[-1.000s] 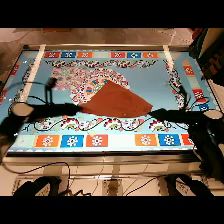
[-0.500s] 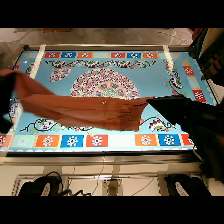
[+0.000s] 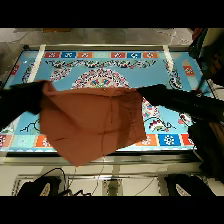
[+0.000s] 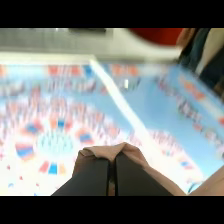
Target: Fold the clothes and pants, and hang the long-sleeved shirts on hangers.
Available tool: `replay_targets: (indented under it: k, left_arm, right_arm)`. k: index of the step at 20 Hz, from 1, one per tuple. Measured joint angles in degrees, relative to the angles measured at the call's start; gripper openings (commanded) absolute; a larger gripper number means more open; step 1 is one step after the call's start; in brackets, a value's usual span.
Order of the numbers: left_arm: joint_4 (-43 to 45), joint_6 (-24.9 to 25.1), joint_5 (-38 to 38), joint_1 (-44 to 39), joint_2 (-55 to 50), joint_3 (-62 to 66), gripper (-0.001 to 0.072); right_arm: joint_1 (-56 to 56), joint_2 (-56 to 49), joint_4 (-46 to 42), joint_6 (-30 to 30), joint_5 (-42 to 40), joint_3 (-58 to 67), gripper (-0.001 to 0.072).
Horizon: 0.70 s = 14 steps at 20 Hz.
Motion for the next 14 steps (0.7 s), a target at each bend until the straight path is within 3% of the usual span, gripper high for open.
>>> replay_targets:
  k: [6, 9, 12, 14]
  left_arm:
    - [-3.9, -0.3, 3.5, -0.1, -27.5, -0.7, 0.0007]
    - [-5.9, -0.4, -0.9, -0.5, -33.8, -0.6, 0.0007]
    - [-5.1, -1.2, -9.4, -1.6, -36.3, -0.6, 0.0009]
    - [-3.5, -4.4, -14.4, -2.9, -37.6, -0.6, 0.0009]
  right_arm:
    - [-0.1, -19.5, -8.7, 2.0, -10.6, 0.1, 0.0020]
    - [-2.5, -24.4, -10.2, 2.3, -13.1, 0.1, 0.0020]
    - [-6.4, -26.3, -11.9, 2.4, -8.0, 0.1, 0.0020]
    - [-8.6, -27.0, -15.3, 2.4, -2.4, 0.1, 0.0020]
